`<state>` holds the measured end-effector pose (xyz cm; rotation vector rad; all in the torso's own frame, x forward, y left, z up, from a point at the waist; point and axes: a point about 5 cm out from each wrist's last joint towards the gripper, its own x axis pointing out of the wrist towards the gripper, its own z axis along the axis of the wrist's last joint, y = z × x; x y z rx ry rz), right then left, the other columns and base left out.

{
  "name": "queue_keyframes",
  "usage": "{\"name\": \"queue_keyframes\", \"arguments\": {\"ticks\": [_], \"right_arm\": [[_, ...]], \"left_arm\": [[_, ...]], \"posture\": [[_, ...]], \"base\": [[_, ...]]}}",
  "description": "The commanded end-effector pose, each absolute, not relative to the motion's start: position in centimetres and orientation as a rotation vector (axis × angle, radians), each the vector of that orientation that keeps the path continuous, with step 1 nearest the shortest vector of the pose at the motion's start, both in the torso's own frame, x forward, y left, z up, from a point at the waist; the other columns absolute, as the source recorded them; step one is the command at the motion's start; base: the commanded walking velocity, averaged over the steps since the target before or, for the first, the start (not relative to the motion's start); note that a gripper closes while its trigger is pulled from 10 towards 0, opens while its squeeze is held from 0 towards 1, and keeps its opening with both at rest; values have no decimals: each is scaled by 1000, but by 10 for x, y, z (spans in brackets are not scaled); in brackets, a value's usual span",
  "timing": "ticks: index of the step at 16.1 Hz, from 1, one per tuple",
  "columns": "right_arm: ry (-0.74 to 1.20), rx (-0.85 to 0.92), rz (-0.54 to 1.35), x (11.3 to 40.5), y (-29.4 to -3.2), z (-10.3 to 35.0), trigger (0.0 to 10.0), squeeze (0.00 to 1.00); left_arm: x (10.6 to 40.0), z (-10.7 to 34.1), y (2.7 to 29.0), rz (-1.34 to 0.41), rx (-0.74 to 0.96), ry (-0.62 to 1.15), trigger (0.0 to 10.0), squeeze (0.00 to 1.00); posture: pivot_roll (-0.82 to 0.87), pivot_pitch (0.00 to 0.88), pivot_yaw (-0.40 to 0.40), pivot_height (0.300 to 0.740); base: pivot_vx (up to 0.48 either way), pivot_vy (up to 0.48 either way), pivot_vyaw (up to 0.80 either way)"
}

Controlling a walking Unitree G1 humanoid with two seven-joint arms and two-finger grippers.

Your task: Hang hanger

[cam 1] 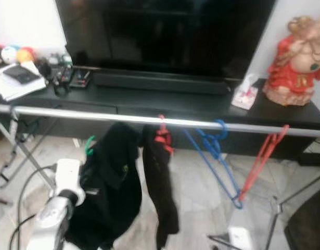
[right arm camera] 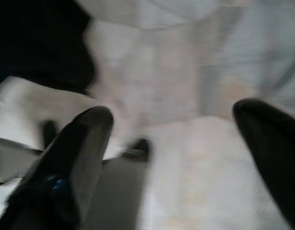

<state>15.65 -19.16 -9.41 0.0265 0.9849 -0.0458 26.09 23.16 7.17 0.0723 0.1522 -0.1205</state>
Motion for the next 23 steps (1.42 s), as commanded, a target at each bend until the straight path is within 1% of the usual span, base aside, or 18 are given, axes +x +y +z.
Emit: {"name": "queue_keyframes", "arguments": {"ticks": [1,9,14,17,20,21,23], "right_arm": [[1021,17,-69,145,-201,-97,10000,0],[1019,16,-61,146,-198,-97,10000,0],[1017,15,-63,146,-198,-97,10000,0],[1015,16,-64,147,-199,-97,10000,0],[1016,15,-59,147,-198,-97,10000,0],[1016,14,-55,147,-196,-97,10000,0],[1013,18,-58,148,-195,-97,10000,0]], "left_arm": [[267,83,223,-148,89,96,10000,0],[272,88,219,-156,88,91,10000,0],[285,90,218,-43,72,73,10000,0],[287,92,215,-56,64,72,10000,0],[296,92,211,-69,83,85,10000,0],[310,95,203,-80,118,81,10000,0],[318,96,200,-78,128,86,10000,0]], "posture": [[-5,0,-32,740],[-1,0,-33,740],[-3,0,-34,740],[-5,0,-36,740],[0,0,-38,740],[-3,0,-34,740],[-9,0,-30,740]], "base": [[0,0,0],[0,0,0],[0,0,0],[0,0,0],[0,0,0],[0,0,0],[0,0,0]]}}
